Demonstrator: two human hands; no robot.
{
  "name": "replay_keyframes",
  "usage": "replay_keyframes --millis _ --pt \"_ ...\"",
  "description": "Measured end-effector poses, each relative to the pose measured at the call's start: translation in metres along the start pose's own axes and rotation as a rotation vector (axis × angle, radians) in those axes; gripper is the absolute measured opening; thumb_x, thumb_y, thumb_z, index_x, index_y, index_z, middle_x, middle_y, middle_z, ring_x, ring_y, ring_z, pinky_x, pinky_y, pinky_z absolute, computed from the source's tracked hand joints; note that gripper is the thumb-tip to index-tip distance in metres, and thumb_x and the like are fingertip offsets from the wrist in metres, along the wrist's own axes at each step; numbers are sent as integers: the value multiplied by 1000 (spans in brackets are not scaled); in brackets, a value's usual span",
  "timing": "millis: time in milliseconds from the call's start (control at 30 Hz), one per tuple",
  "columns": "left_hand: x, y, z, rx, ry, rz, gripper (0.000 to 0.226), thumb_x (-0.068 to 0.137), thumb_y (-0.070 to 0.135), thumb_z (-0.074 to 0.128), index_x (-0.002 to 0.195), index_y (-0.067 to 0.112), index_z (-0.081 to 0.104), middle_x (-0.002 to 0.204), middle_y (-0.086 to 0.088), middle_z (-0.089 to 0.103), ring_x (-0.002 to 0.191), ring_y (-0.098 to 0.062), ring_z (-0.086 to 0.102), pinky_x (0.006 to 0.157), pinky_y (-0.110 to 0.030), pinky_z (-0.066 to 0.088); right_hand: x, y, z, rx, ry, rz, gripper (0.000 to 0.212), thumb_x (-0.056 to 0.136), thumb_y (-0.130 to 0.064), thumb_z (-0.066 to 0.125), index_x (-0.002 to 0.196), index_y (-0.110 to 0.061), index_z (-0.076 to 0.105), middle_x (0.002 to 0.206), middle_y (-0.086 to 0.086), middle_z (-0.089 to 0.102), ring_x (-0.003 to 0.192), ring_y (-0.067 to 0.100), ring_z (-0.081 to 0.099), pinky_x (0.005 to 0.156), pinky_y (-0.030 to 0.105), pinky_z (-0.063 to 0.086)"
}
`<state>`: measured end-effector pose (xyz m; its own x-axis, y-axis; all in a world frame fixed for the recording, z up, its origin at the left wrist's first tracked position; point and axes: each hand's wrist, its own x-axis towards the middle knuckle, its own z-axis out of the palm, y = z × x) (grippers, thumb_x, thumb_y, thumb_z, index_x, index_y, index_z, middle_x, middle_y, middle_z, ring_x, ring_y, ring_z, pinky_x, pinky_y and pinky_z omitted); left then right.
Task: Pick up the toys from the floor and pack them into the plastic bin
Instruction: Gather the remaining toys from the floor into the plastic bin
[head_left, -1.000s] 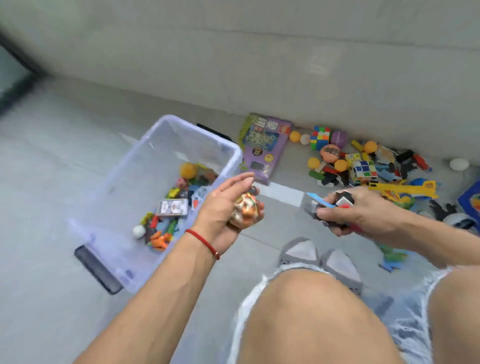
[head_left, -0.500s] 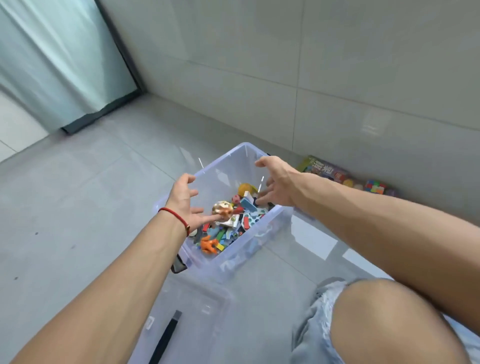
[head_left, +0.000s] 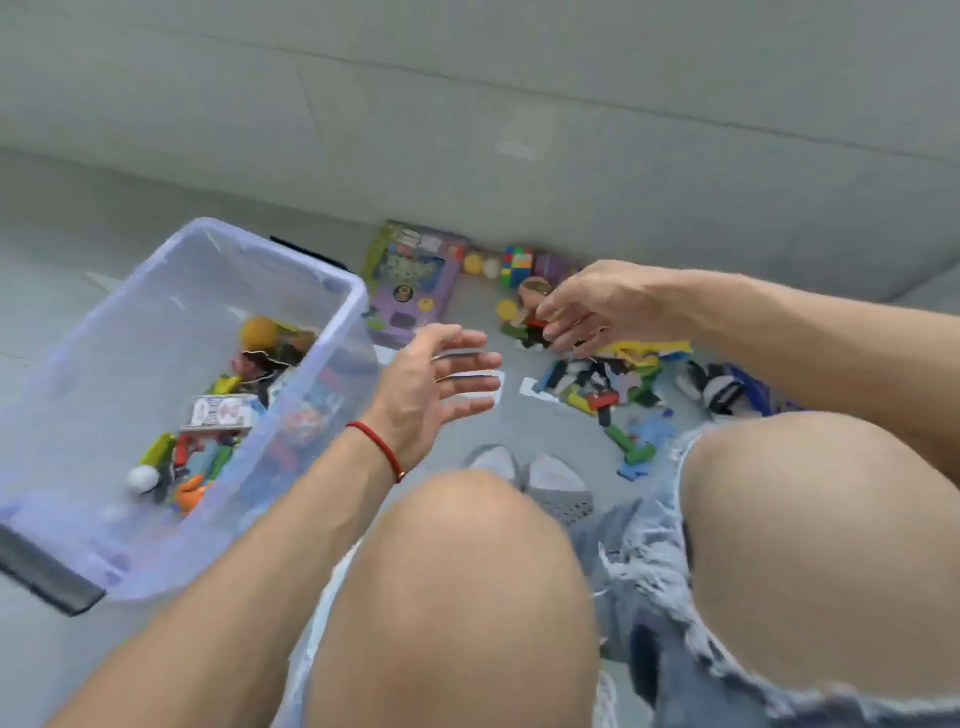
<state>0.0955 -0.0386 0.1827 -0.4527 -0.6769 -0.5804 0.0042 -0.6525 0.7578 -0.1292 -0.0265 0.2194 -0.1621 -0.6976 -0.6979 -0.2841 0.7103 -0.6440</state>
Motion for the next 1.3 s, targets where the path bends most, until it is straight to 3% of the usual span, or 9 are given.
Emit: replay_keyframes --millis 133,300,433,533,633,733,1000,1167,1300 --pt "50 -54 55 186 -219 -105 30 89 27 56 111 8 66 112 -19 70 93 -31 66 88 -47 53 11 116 -44 118 208 171 29 98 -23 56 117 -2 65 108 17 72 83 26 68 73 35 57" --pt "119 -119 89 654 -306 -72 15 87 13 65 102 14 70 104 -7 73 92 -20 67 84 -44 57 41 249 -27 -303 323 302 38 92 -27 55 127 -15 62 112 6 69 92 24 63 82 33 52" --pt "167 -166 96 1174 -428 179 31 85 14 64 114 24 66 115 4 64 98 -14 62 90 -30 53 68 298 14 -241 534 321 44 91 -41 63 125 -14 52 115 10 64 106 31 60 80 36 44" --pt "191 -187 99 1333 -667 417 43 85 3 58 126 17 62 126 -2 56 110 -16 55 94 -22 45 89 307 40 -170 686 291 55 92 -50 61 128 -15 39 117 10 60 103 35 60 74 38 44" --pt "214 -203 103 1387 -774 616 47 80 -6 57 126 5 61 123 -13 56 112 -28 55 95 -35 48 99 308 60 -219 704 236 72 90 -55 61 142 -15 31 130 9 48 106 35 59 77 43 49" --pt "230 -214 109 1412 -724 738 45 74 -10 58 118 -2 63 108 -20 59 97 -38 59 80 -44 53 104 317 70 -281 755 144 68 88 -45 68 138 -10 38 123 8 45 99 30 59 72 40 51" --pt "233 -239 114 1536 -609 738 21 76 -6 68 90 7 60 90 -10 52 86 -30 51 60 -48 50 98 329 68 -372 747 61 54 80 -17 71 128 -4 48 108 13 50 78 35 59 60 36 47" --pt "222 -225 112 1437 -485 660 14 82 10 70 93 6 61 93 -12 60 93 -31 55 74 -44 49 95 329 58 -253 729 84 45 84 -14 62 126 -7 48 112 10 48 77 34 56 64 41 49" --pt "216 -214 109 1393 -411 597 21 87 18 64 106 12 57 96 -7 64 91 -28 57 71 -43 51 82 345 53 75 781 143 32 88 -12 54 120 -16 52 109 4 54 83 20 62 73 36 52"
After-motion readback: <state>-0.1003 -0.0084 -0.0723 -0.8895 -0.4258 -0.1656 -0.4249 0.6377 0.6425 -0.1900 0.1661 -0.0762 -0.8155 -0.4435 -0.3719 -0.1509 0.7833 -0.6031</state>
